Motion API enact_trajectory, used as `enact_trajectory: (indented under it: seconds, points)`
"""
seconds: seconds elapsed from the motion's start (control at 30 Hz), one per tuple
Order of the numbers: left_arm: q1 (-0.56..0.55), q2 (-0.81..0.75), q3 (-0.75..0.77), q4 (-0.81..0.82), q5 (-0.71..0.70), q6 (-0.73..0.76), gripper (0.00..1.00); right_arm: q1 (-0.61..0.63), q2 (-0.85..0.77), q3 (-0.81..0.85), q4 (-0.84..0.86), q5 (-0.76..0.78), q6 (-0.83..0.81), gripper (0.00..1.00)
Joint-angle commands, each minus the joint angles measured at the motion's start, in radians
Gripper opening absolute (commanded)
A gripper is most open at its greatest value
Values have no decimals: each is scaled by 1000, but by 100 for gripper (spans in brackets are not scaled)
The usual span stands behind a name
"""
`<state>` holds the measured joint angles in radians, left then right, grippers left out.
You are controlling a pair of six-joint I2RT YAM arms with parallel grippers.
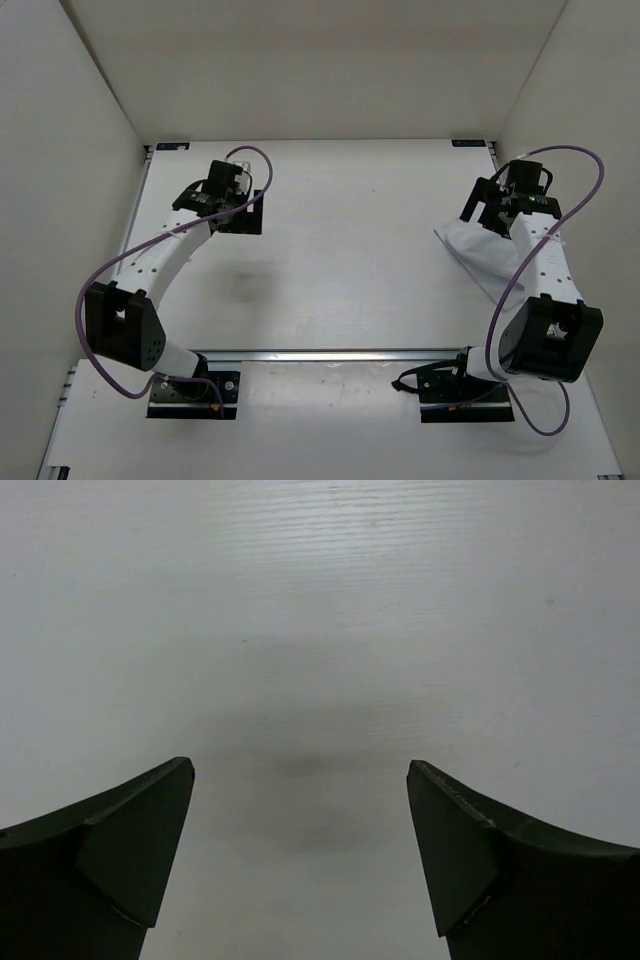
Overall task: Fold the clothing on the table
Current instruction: Move the skirt to the center of the board
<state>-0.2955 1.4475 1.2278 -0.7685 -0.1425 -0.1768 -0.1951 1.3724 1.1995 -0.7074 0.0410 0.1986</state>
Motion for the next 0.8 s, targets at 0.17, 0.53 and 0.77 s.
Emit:
enact_trajectory:
  seconds: [0.17, 0.53, 0.77]
  points:
    - [-62, -25, 36, 69, 182, -39, 99, -63, -24, 26, -171, 86, 101, 99]
    - [12, -93, 1, 107, 193, -9, 99, -170, -255, -306, -95, 34, 234, 99]
    - [-14, -88, 19, 146, 260, -73, 99, -210, -334, -397, -96, 66, 291, 96]
